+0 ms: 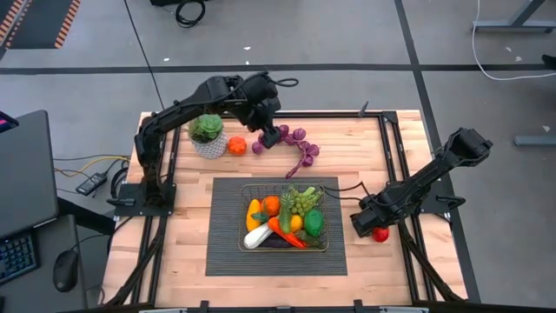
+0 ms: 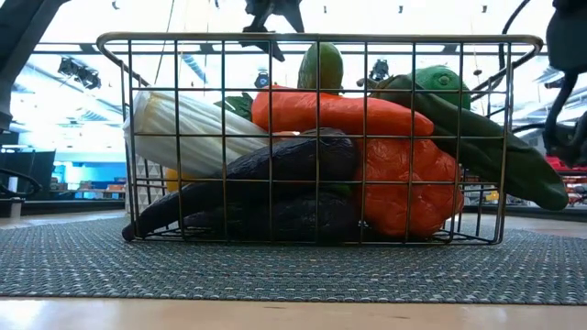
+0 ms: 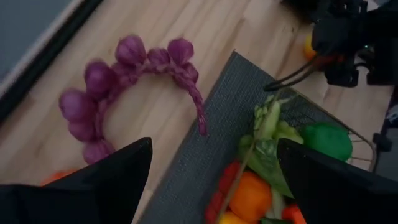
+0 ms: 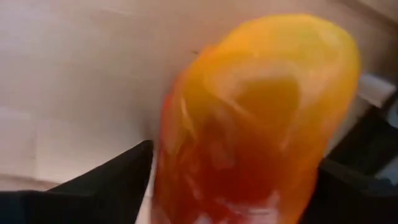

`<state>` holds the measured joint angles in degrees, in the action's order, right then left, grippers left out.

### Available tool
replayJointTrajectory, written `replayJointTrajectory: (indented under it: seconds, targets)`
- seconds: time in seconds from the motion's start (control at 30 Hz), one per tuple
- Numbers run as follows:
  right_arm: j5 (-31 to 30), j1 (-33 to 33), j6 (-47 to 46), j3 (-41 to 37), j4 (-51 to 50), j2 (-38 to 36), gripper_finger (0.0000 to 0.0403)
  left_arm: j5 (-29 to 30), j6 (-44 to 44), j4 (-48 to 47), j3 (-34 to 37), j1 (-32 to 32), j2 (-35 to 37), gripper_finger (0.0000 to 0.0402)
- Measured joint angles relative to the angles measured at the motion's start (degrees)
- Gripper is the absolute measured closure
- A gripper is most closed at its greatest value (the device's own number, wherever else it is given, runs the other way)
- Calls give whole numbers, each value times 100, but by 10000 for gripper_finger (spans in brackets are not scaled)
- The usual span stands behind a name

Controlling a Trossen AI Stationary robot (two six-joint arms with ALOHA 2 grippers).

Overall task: Build produce basket
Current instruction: Put the orange mango into the gold wire basket

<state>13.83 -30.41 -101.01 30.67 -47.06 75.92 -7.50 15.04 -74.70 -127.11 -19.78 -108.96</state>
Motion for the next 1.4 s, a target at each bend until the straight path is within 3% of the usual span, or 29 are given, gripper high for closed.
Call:
replayJointTrajectory:
  seconds: [0.17,0.3,0.47,0.57,0.73,0.97,1.17,1.4]
  targets:
    - [-132,-8,119,-69,163,-96,132,25,727,177,2,134,25,49]
    - [-643,-108,113,133,218,-282,133,-102,1699,665,2,300,28,49]
    - [-2030,-216,332,635,230,-459,133,-241,2699,1035,-5,789,139,49]
    - [-2800,-167,855,948,289,-479,133,123,3229,1196,3,1223,114,49]
    - [-3158,-9,1397,1716,290,-479,125,686,3679,1652,4,1855,97,49]
    - [-4236,214,2576,2564,329,-479,131,1110,4228,1777,2,2037,178,49]
    - [-3911,467,4631,2589,1895,-473,125,1255,4292,2002,2,2111,191,49]
    - [-4229,989,4727,2571,1858,-473,121,1344,4250,3401,0,1877,191,49]
